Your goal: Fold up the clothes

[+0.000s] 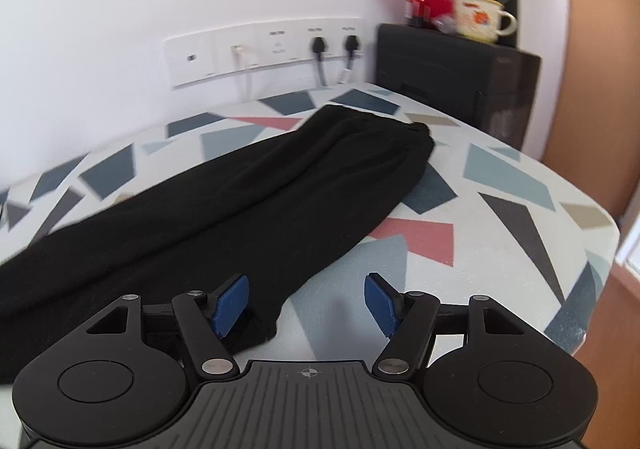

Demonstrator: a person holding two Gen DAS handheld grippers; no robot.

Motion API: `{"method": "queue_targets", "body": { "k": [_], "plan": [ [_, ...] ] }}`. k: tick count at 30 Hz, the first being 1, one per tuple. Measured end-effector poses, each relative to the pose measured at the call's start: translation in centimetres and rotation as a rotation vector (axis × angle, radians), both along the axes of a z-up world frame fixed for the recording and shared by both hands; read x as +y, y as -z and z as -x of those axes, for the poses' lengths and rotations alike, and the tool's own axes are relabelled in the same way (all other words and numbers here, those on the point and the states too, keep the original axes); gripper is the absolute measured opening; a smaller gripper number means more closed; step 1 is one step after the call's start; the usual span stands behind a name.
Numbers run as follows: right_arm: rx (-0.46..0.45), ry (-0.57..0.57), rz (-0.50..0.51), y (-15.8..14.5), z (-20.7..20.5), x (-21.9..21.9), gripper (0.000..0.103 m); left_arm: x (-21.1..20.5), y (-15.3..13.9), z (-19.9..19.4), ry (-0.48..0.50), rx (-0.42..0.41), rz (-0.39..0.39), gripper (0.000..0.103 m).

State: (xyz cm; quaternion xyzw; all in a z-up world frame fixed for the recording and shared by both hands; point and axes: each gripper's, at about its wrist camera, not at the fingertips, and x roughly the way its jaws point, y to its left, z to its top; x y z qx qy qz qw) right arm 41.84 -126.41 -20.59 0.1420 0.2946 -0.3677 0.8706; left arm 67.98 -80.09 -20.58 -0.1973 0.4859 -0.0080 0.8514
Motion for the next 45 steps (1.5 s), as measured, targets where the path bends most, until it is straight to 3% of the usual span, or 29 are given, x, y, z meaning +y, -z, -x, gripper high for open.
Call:
{"method": "queue_targets", "body": {
  "k": [7, 10, 20, 27, 28, 30, 34, 38, 40, 41, 45],
  "plan": [
    [0.074, -0.270, 0.149, -0.2, -2.0, 4.1, 0.061, -0.3, 0.0, 0.1, 0.011, -0.004, -0.022, 0.010],
    [0.162, -0.319, 0.206, 0.5, -3.5, 4.8, 0.061, -0.3, 0.0, 0.1, 0.013, -0.005, -0.019, 0.010],
    [0.233, -0.142, 0.202, 1.6, -3.4, 1.5, 0.058, -0.4, 0.0, 0.1, 0.015, -0.007, -0.027, 0.010],
    [0.236, -0.164, 0.248, 2.0, -3.5, 1.2, 0.054, -0.4, 0.0, 0.2, 0.000, -0.008, -0.026, 0.009],
    [0.227, -0.176, 0.256, 1.9, -3.6, 1.1, 0.048, -0.4, 0.0, 0.2, -0.007, -0.007, -0.020, 0.008],
    [0.171, -0.164, 0.240, 1.1, -3.2, 0.2, 0.004, 0.1, 0.1, 0.2, -0.039, 0.005, 0.028, 0.007],
    [-0.113, -0.014, 0.270, -4.1, 0.4, -1.4, 0.003, 0.7, 0.4, 0.5, -0.084, 0.034, 0.133, 0.006],
    [-0.029, -0.049, 0.233, -2.9, 2.1, -2.5, 0.002, 0.3, 0.5, 1.1, -0.095, 0.036, 0.142, 0.006],
    [-0.106, -0.013, 0.213, -3.4, 3.9, -2.3, 0.003, 0.4, 0.6, 1.4, -0.103, 0.049, 0.161, 0.006],
    [-0.098, -0.007, 0.217, -3.2, 4.2, -2.2, 0.003, 0.4, 0.5, 1.5, -0.106, 0.051, 0.154, 0.006],
    [0.054, -0.031, 0.027, 0.1, 4.8, -3.6, 0.003, 0.6, 0.2, 1.5, -0.133, 0.062, 0.150, 0.006]
  ]
}}
